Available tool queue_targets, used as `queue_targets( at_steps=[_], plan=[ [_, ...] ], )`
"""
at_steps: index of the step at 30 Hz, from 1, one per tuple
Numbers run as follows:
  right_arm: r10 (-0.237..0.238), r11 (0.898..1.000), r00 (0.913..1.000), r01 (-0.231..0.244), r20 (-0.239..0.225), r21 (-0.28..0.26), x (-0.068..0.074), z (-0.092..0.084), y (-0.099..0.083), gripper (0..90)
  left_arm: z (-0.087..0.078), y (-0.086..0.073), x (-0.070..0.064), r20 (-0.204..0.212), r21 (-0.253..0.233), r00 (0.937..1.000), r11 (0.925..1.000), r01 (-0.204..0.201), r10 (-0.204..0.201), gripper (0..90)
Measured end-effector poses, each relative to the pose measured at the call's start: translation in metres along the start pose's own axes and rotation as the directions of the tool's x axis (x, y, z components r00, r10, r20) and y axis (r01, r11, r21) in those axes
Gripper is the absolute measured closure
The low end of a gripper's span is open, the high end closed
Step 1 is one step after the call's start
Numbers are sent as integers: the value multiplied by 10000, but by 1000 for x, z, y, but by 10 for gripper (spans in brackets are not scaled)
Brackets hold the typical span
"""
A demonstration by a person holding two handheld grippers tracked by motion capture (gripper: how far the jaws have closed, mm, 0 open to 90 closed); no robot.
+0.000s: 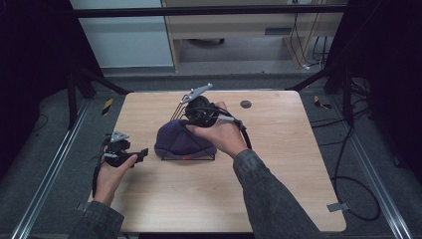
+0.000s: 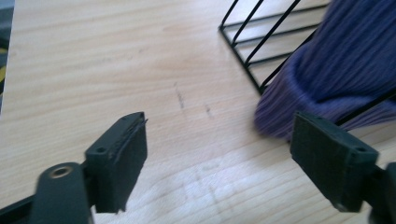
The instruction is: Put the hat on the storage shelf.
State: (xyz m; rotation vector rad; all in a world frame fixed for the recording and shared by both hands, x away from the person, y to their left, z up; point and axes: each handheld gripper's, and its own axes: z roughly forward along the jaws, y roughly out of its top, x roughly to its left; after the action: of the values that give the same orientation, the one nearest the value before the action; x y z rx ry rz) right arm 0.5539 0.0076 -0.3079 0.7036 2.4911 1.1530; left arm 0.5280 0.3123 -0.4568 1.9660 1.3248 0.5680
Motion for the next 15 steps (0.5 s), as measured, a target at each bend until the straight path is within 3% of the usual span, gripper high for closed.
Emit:
queue_targets(
  at_steps=[8,15],
  plan=[
    [109,9999,9999,-109,73,-63,-1,-7,-3,539,8,-8,8,-140,645,9998,9978,169,-161,106],
    [309,9992,9988,-299,374,-268,-4,-17,-8,426,17,-12,9,-72,1185,9999,9929,-122,132,70]
  ],
)
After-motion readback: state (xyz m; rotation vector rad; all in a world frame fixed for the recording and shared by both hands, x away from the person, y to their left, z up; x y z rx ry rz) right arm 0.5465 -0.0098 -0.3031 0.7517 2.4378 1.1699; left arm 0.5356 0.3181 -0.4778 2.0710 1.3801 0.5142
